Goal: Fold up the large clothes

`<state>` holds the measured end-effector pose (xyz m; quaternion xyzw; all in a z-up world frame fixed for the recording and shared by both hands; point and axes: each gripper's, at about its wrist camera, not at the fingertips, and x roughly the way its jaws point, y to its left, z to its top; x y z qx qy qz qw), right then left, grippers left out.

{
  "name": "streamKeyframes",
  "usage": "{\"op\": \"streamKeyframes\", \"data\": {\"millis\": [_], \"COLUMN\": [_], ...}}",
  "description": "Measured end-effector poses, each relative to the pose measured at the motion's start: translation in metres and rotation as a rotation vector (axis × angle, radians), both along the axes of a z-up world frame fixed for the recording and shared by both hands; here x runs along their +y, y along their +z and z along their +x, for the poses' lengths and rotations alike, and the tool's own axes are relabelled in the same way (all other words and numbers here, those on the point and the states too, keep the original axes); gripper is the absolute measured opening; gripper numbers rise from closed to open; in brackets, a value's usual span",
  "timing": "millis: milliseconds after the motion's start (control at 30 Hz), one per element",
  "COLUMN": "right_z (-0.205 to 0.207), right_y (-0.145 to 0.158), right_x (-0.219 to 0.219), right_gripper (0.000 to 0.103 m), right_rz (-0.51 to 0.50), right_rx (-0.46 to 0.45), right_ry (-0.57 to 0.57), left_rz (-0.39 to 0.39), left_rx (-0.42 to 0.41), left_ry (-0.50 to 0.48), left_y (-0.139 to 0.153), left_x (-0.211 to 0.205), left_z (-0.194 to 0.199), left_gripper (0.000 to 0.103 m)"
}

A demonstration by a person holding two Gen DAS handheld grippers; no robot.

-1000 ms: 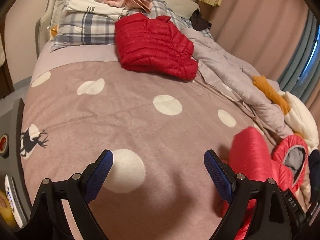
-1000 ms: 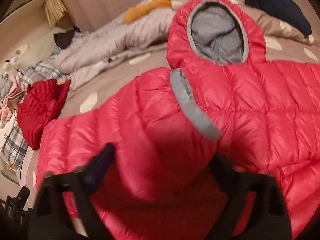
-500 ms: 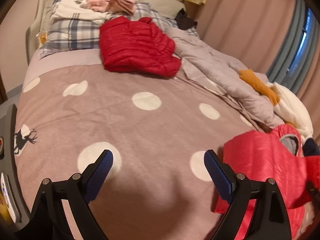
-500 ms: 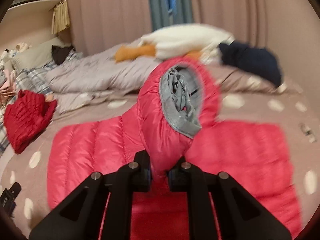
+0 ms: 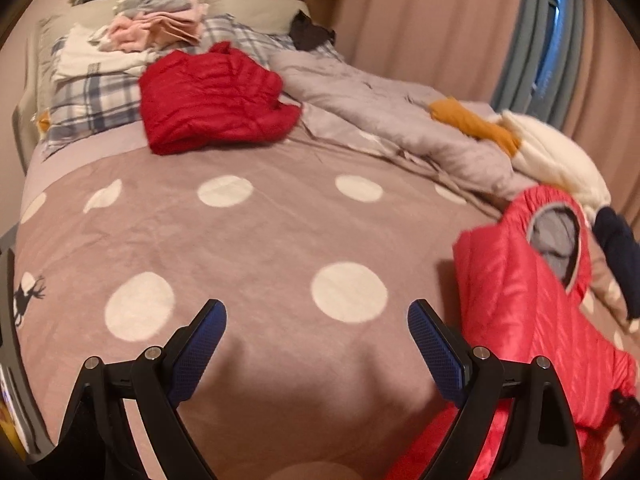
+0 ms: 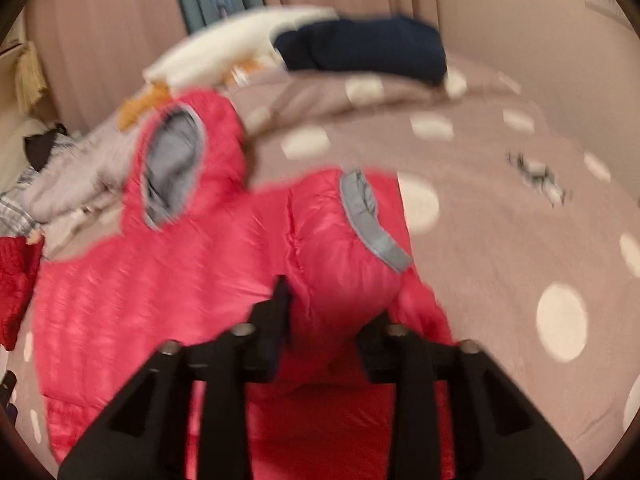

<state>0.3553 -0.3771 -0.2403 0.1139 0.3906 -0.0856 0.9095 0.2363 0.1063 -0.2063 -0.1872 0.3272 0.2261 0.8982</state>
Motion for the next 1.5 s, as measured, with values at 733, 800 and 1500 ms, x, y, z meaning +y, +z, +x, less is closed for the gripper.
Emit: {"op": "streamKeyframes", "data": {"millis": [733,800,1500], "right_z": [-0.01,-0.004,0.012], "right_y": [0.002,-0.014,-0.045], "right_x": [0.003,0.005,0.011], "right_gripper": [0.062,0.056,0.068], "right_rz": [-0.049,-0.048,-0.125], "right_rx": [-0.136,-0.109,-0.027], "right_ry": [0.096,0.116,0.121], "left_rz": [0.224,0.227,0.146], "left_rx": [-0.037,0.008,0.123], "left_ry": [-0.264,-0.268,-0.251], "left_y": [-0.012,-0.024,-0.058], "left_x": [-0.086,-0.09,-0.083], "left_z": [0.04,0.049,0.067], "left_gripper": [0.059,0.059,0.08]}}
